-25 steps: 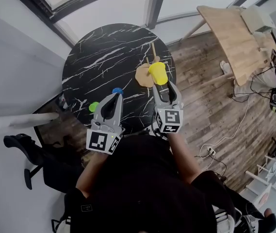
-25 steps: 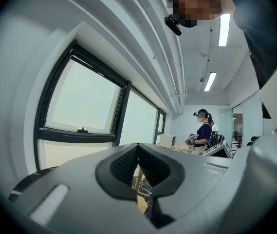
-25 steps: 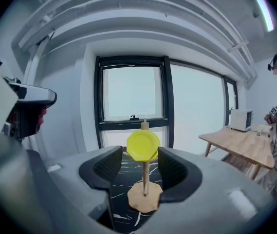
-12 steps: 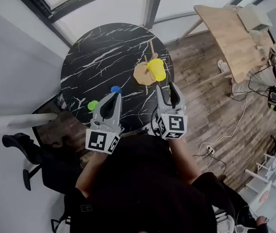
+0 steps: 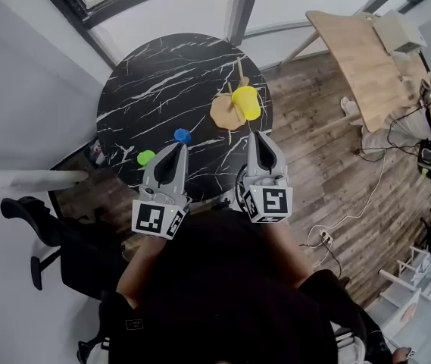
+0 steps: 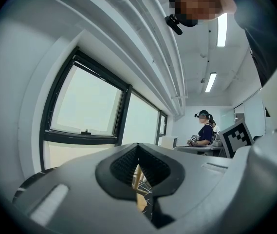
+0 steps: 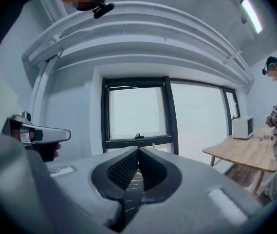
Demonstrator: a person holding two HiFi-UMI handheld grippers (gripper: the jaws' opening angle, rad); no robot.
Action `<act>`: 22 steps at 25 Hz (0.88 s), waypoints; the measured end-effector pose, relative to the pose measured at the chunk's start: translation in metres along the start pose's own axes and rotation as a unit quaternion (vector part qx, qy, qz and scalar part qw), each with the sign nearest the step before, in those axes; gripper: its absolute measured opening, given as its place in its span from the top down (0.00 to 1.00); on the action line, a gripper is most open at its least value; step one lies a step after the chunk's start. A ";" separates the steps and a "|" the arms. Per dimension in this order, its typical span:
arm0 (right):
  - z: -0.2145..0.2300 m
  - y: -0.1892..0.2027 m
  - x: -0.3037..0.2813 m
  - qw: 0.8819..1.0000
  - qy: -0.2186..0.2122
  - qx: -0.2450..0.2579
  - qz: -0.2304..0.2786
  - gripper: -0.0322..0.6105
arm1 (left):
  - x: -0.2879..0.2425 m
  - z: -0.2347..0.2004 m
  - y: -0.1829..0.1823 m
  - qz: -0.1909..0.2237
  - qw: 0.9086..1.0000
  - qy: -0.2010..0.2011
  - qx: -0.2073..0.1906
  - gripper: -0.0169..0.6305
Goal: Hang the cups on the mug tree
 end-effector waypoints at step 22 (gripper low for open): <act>-0.111 0.023 -0.009 0.982 -0.186 0.003 -0.044 0.95 | 0.093 -0.060 0.025 -0.020 0.986 -0.167 0.006 0.98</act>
Point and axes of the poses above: the fingertips, and each gripper's own axes: x backward along the fingers, z to its right, y out of its underside, the point moved 3 cm from there along x, backward along the fingers, and after that the axes turned 2 degrees about -x, right-handed, at the moved point
